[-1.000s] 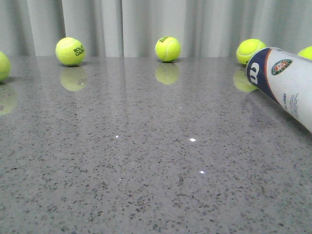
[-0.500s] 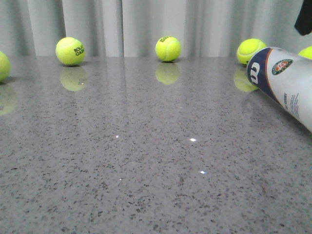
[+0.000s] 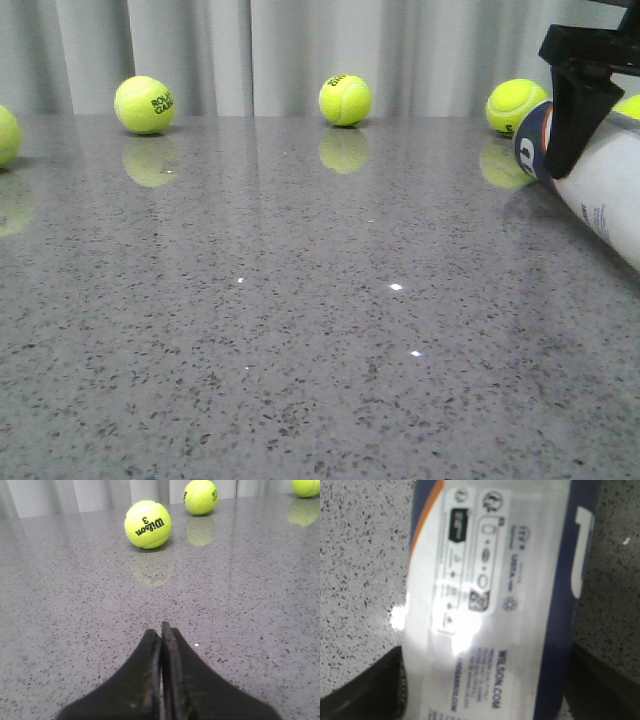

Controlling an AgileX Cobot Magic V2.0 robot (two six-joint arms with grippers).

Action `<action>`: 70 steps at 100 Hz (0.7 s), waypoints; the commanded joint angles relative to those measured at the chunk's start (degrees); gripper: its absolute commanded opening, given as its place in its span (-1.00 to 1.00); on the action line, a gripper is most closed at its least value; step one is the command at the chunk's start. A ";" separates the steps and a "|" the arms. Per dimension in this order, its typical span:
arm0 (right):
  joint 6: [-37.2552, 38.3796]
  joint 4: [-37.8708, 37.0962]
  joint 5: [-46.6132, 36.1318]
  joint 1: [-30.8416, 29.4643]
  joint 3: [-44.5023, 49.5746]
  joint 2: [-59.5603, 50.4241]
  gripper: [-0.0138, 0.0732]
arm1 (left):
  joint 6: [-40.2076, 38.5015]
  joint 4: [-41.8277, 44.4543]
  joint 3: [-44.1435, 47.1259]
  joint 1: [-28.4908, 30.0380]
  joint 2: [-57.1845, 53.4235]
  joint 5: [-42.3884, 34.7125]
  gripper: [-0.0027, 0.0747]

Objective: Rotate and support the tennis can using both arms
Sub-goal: 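Lower the right gripper onto the lying Wilson can and grasp it, then lift the can with the right gripper and swing it across, laying it sideways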

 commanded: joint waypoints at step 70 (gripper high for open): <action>-57.58 -1.75 1.41 23.72 -18.40 4.00 -0.12 | -0.43 0.00 2.59 -0.30 -1.96 -4.56 -0.98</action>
